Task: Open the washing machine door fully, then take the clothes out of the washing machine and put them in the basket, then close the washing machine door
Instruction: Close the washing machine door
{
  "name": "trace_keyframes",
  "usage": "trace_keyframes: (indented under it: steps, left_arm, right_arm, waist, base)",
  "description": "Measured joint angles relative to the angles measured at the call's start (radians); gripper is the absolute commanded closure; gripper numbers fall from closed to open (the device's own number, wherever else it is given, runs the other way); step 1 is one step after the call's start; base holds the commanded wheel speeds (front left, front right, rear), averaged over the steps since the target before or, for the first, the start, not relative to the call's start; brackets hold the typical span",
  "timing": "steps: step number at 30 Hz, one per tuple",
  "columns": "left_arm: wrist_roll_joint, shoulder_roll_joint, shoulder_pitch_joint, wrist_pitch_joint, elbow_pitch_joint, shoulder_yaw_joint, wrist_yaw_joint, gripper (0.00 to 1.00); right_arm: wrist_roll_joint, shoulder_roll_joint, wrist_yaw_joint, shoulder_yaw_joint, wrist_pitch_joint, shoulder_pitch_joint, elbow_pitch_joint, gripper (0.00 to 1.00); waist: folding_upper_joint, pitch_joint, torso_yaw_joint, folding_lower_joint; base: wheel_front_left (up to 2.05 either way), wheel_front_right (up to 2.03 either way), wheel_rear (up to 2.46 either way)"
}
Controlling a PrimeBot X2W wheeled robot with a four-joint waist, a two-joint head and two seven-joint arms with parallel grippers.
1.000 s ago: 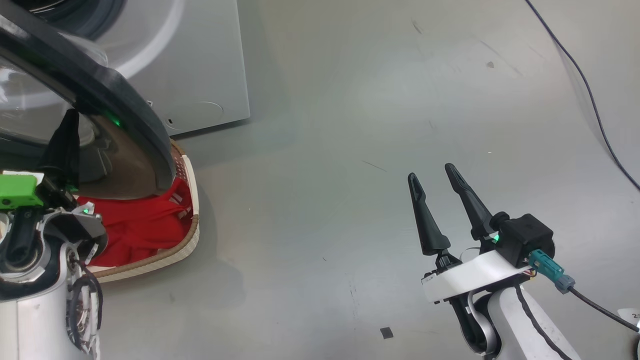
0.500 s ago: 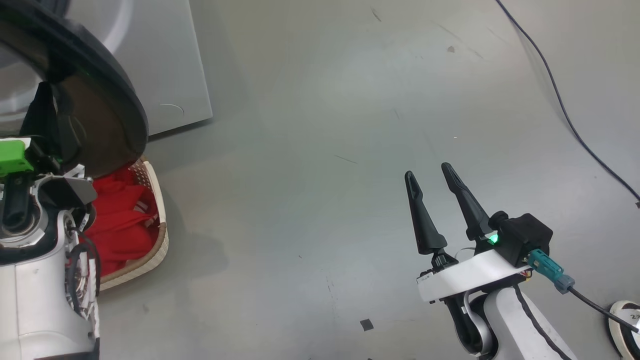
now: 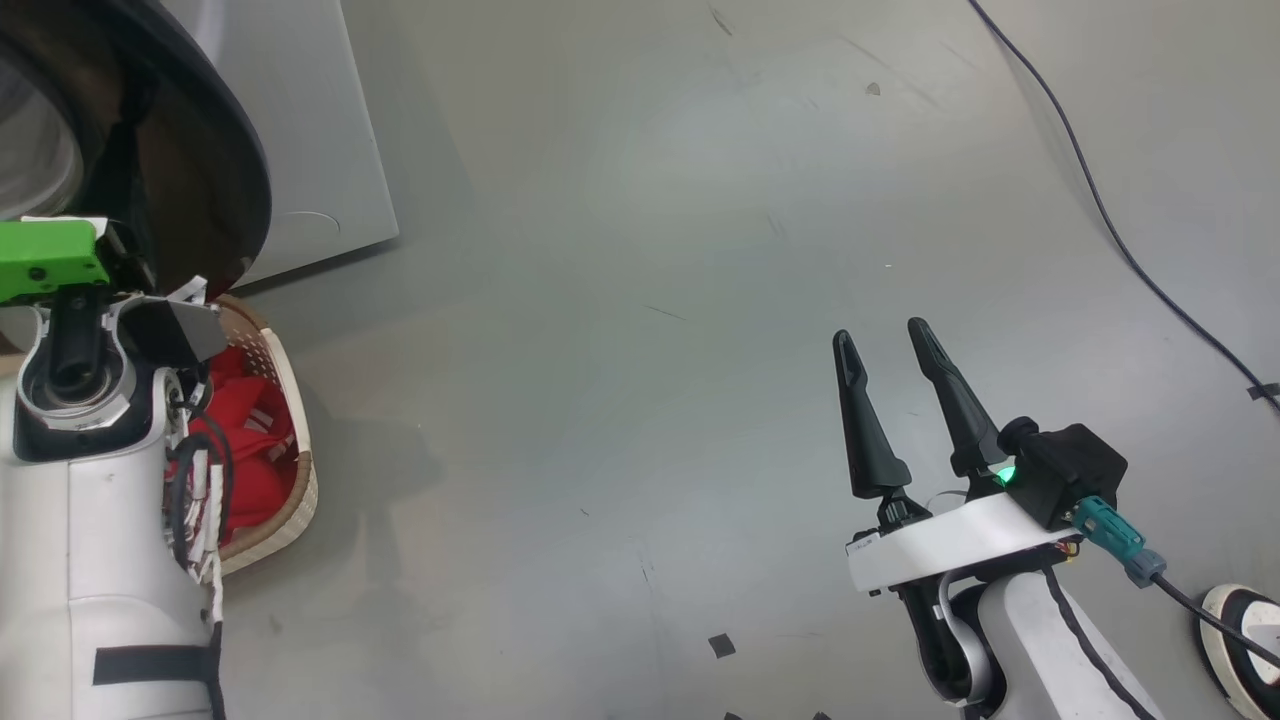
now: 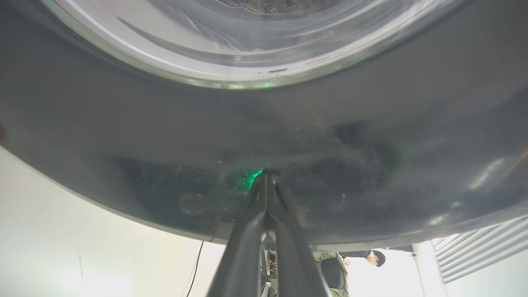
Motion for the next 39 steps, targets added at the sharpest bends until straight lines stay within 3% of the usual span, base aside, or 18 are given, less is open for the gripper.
trace_keyframes:
  steps: [9,12,17,24,39]
  left_arm:
    - [0.013,-0.006,-0.013,0.003,0.061,-0.053,-0.004,1.0]
    - [0.042,-0.007,-0.002,0.008,0.067,-0.096,-0.036,1.0]
    - [0.187,0.003,0.069,0.024,0.067,-0.23,-0.109,1.0]
    - [0.422,0.102,0.179,0.013,0.057,-0.404,-0.207,1.0]
    - [0.732,0.169,0.269,-0.215,-0.006,-0.532,-0.222,1.0]
  right_arm:
    - [-0.025,0.001,0.0,-0.036,0.0,0.0,-0.012,0.0]
    - [-0.047,0.001,0.0,-0.051,0.0,-0.001,-0.012,0.0]
    - [-0.065,-0.006,0.001,-0.068,0.0,-0.001,-0.012,0.0]
    - [-0.079,-0.029,0.019,-0.072,0.0,-0.002,-0.002,0.0]
    - [-0.086,-0.06,0.026,-0.128,0.0,0.024,0.006,0.0]
  waist:
    - [0.0,-0.01,0.051,0.0]
    - [0.0,-0.018,0.078,0.0]
    - [0.0,-0.035,0.134,0.0]
    - [0.0,-0.066,0.223,0.0]
    - [0.0,-0.142,0.429,0.0]
  base:
    - [0.0,0.0,0.0]
    - [0.0,0.0,0.0]
    - [0.0,0.0,0.0]
    - [0.0,0.0,0.0]
    - [0.0,0.0,0.0]
